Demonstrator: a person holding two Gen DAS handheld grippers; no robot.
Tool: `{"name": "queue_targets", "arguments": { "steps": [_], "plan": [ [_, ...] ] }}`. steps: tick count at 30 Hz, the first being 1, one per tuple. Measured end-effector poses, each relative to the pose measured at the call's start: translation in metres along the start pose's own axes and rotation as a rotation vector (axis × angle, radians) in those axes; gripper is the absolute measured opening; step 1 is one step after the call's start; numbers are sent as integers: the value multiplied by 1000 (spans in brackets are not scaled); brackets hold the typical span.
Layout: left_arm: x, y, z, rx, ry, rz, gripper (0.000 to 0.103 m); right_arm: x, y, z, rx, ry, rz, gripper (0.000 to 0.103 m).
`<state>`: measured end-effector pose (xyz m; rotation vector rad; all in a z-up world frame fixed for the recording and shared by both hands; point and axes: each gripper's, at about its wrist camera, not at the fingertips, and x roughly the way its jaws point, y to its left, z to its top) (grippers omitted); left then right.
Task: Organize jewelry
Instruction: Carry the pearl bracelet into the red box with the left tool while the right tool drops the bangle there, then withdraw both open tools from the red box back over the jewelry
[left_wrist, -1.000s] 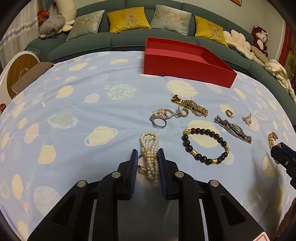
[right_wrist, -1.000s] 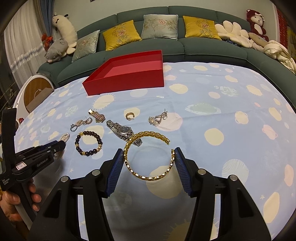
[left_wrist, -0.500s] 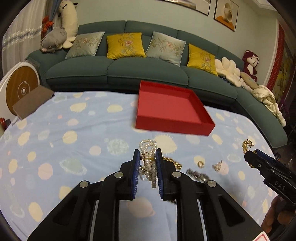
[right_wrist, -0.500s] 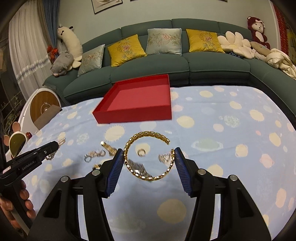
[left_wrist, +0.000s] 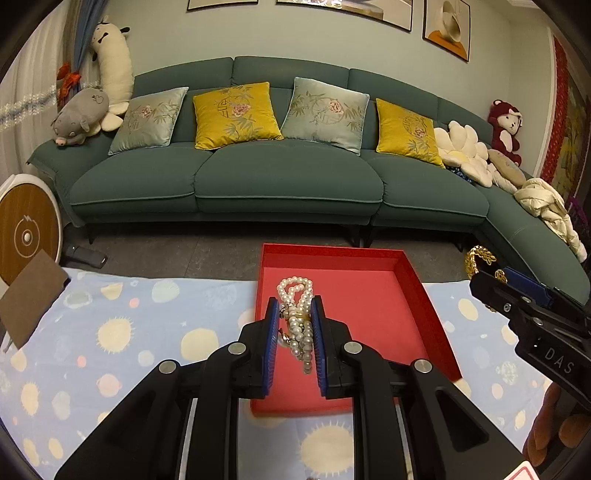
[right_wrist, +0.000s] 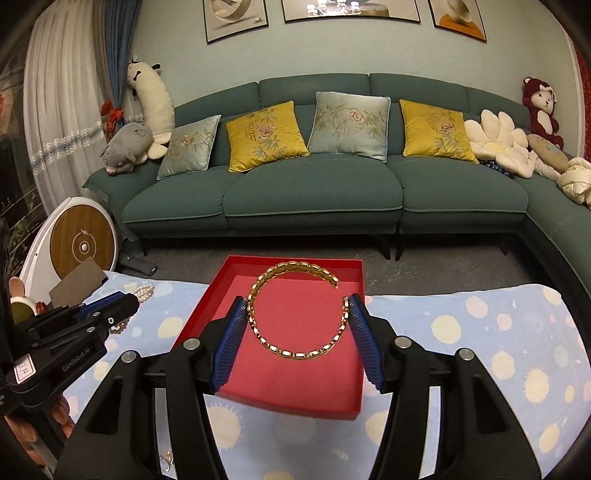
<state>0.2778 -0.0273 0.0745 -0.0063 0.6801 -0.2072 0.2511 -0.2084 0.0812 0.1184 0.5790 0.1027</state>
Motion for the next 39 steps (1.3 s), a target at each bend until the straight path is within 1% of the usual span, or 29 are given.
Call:
{"name": "queue_targets", "arguments": {
  "steps": [4, 6, 9, 16, 19, 20, 21, 23, 24, 27, 30, 32, 34, 36, 39],
  "plan": [
    [46, -7, 15, 17, 44, 24, 15, 49, -16, 11, 75, 49, 20, 54],
    [66, -8, 19, 17, 67, 32, 15, 71, -23, 13, 103, 71, 9, 54],
    [89, -10, 23, 26, 85, 47, 15, 97, -28, 15, 112, 93, -12, 54],
    [125, -10, 25, 10, 111, 78, 15, 135, -36, 19, 112, 147, -10, 55],
    [134, -9, 23, 0, 111, 97, 17, 142, -35, 17, 103, 145, -17, 57],
    [137, -10, 21, 2, 114, 105, 20, 145, -35, 17, 102, 145, -13, 59],
    [140, -10, 20, 5, 125, 112, 32, 147, -35, 17, 101, 147, -8, 62],
    [140, -8, 18, 3, 130, 111, 45, 148, -35, 15, 96, 142, -19, 62],
    [136, -7, 18, 0, 119, 112, 48, 145, -35, 14, 94, 138, -17, 62],
    [113, 2, 19, -19, 89, 72, 49, 128, -39, 14, 107, 105, -3, 63],
    [71, 10, 19, -7, 36, 69, 49, 97, -46, 14, 141, 72, 27, 64],
    [38, 14, 17, 12, 2, 73, 49, 69, -51, 12, 157, 52, 43, 66],
    [6, 22, 12, 12, -11, 77, 50, 35, -51, 10, 148, 20, 33, 66],
    [-27, 31, 3, -11, -14, 62, 56, -2, -51, 4, 131, -8, 25, 71],
    [-66, 44, -17, -47, 1, 43, 56, -55, -50, -7, 133, -43, 39, 73]
  ]
}}
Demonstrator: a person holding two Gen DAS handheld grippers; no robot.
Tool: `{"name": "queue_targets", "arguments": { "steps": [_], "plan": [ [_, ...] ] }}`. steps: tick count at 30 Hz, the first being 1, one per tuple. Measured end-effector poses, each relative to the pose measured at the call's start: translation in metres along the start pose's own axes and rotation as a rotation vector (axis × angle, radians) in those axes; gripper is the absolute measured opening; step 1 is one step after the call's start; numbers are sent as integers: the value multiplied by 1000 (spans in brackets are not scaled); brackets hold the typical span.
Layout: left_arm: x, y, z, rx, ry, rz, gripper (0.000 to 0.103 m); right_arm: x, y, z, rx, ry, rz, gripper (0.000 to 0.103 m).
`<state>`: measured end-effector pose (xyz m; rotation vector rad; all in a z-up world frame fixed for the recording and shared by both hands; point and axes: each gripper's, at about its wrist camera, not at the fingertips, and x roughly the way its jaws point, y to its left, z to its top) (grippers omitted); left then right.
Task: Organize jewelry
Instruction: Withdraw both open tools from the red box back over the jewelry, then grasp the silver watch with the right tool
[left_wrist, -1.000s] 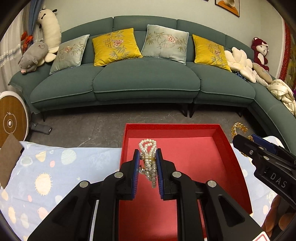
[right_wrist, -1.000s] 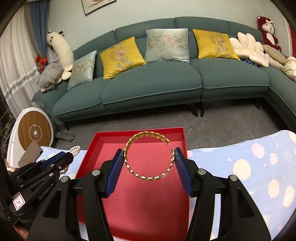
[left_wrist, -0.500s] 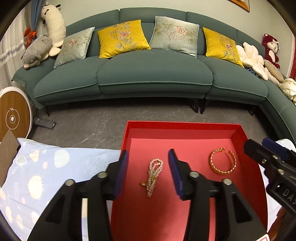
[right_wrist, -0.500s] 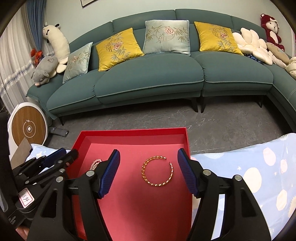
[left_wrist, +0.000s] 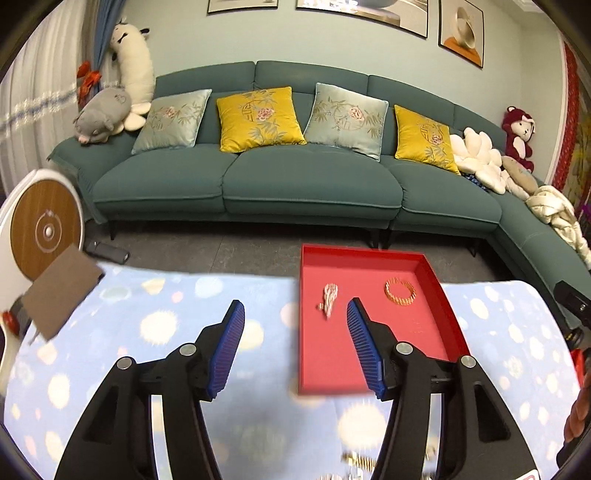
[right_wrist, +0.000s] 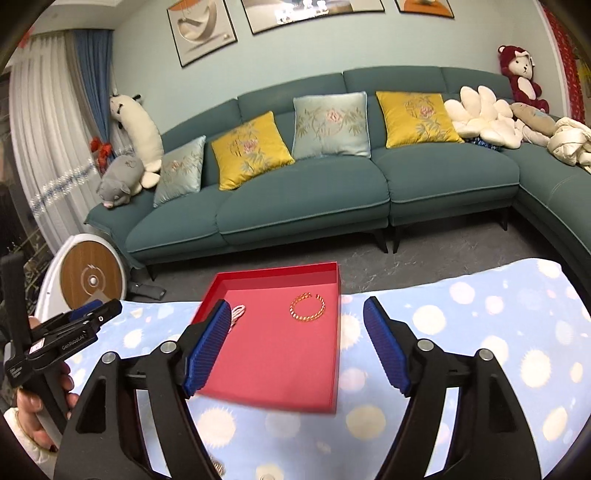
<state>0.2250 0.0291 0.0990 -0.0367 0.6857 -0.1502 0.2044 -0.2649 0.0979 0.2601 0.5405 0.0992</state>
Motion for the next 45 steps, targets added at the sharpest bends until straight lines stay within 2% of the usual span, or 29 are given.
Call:
{"name": "queue_targets", "arguments": {
  "steps": [4, 8, 11, 14, 17, 22, 30, 43, 45],
  "plan": [
    [-37, 7, -37, -1, 27, 20, 56, -56, 0, -25, 6, -6, -1, 73],
    [-55, 6, -82, -19, 63, 17, 57, -89, 3, -65, 3, 27, 2, 73],
    [-52, 7, -113, -85, 130, -29, 57, -95, 5, -98, -24, 73, -11, 73],
    [-42, 7, -140, -123, 179, -22, 57, -85, 9, -127, -49, 141, -18, 73],
    [-28, 1, -160, -114, 231, -26, 57, -69, 22, -149, -144, 195, -24, 72],
    [-16, -7, -174, -53, 228, 5, 57, -39, 43, -177, -231, 264, -4, 65],
    [-4, -8, -183, -31, 261, -3, 57, -3, 49, -200, -230, 363, 26, 62],
    [-8, -4, -184, -49, 264, -25, 57, 18, 41, -209, -195, 411, 28, 61],
    [-8, -4, -185, -50, 264, -30, 57, 18, 43, -210, -208, 408, 22, 55]
  ]
}}
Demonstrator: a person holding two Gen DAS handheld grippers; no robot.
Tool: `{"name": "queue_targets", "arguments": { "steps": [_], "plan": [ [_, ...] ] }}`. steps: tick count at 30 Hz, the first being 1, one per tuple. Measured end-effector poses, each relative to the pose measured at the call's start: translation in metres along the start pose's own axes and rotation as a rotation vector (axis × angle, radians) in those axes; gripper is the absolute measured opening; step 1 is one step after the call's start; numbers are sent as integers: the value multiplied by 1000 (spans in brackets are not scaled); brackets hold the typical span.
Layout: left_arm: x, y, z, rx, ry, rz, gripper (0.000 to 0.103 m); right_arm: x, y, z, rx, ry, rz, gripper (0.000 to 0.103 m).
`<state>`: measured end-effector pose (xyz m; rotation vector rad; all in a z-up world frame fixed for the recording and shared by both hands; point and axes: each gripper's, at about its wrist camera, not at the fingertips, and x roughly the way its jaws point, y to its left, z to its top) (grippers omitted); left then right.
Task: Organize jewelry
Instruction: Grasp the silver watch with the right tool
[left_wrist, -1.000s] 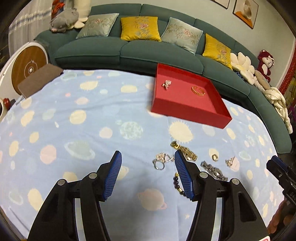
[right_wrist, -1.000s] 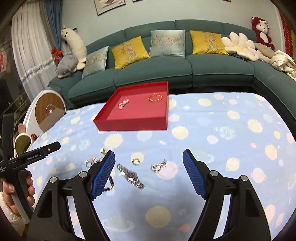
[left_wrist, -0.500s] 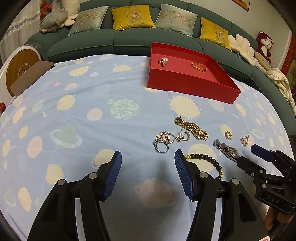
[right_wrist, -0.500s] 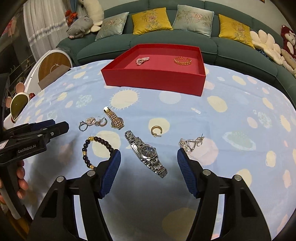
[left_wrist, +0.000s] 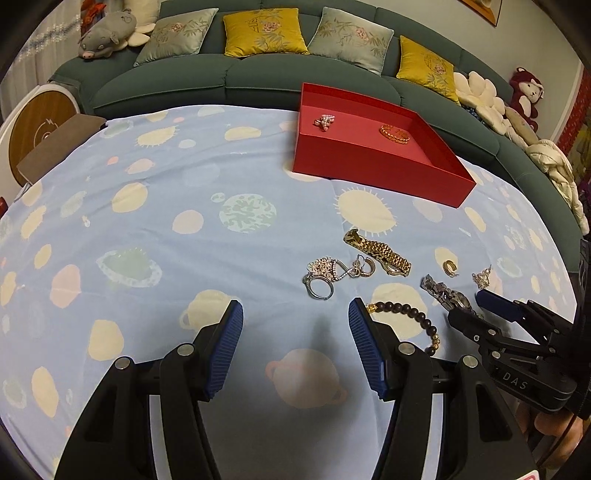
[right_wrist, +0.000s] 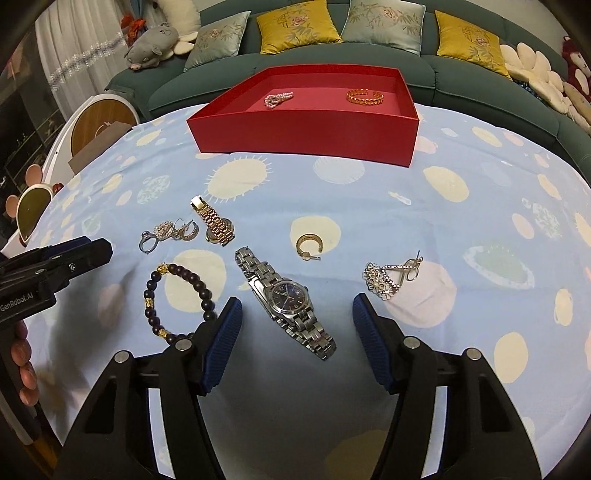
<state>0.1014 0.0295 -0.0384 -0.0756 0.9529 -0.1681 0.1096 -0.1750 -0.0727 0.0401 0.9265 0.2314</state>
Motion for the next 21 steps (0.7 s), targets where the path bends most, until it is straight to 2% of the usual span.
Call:
{"name": "queue_targets", "arguments": {
  "steps": [3, 7, 8, 12, 17, 21],
  "plan": [
    [0, 0, -1, 3, 2, -4, 57, 1, 3, 0, -17, -1, -12, 42],
    [1, -2, -2, 8, 5, -8, 57, 1, 6, 1, -35, 1, -14, 31],
    [1, -2, -2, 9, 6, -8, 57, 1, 6, 0, -35, 1, -4, 24],
    [3, -5, -3, 15, 13, -22, 57, 0, 10, -1, -53, 9, 1, 22],
    [7, -14, -8, 20, 31, -84, 57, -10, 4, -1, -9, 1, 16, 21],
    [16, -23, -12, 19, 66, -121, 57, -20, -1, -2, 11, -12, 19, 7]
  ]
}}
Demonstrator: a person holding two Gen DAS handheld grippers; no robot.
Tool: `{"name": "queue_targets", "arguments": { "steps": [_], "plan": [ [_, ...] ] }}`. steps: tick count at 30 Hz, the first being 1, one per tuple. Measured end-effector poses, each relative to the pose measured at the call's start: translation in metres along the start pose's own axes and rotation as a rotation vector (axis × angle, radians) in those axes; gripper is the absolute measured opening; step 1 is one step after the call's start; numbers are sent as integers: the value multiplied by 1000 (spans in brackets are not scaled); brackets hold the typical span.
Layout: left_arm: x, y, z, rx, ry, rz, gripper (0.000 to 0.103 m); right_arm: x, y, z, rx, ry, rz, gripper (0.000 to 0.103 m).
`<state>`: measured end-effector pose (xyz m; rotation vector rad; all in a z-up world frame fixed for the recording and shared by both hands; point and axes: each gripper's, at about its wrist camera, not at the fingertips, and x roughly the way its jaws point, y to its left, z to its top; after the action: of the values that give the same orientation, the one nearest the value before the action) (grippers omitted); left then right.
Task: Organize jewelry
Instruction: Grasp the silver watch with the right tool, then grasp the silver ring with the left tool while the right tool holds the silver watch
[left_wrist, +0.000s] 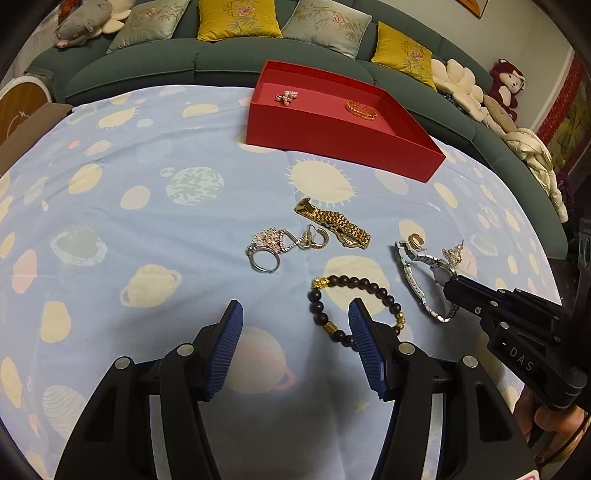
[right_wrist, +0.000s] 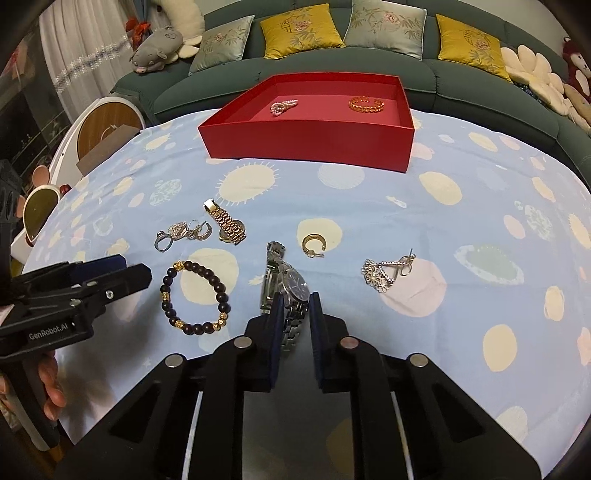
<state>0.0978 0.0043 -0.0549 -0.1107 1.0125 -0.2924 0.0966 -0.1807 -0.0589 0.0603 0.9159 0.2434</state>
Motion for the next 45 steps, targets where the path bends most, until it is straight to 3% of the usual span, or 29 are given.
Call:
{"name": "queue_targets", "arguments": {
  "steps": [10, 20, 26, 37, 40, 45],
  "plan": [
    [5, 6, 7, -45, -8, 22, 57, 3, -7, -7, -4, 40, 14, 9],
    [3, 24, 14, -87, -20, 35, 57, 16, 1, -1, -17, 41, -25, 11],
    [9, 32, 18, -104, -20, 53, 58, 15, 7, -1, -23, 31, -35, 7],
    [21, 17, 21, -9, -69, 122, 57, 2, 3, -2, -4, 7, -16, 7],
    [23, 14, 20, 15, -84, 150, 49, 0, 3, -2, -5, 6, -13, 7],
    [22, 14, 19, 28, -90, 144, 20, -2, 3, -2, -2, 0, -11, 7]
  ]
}}
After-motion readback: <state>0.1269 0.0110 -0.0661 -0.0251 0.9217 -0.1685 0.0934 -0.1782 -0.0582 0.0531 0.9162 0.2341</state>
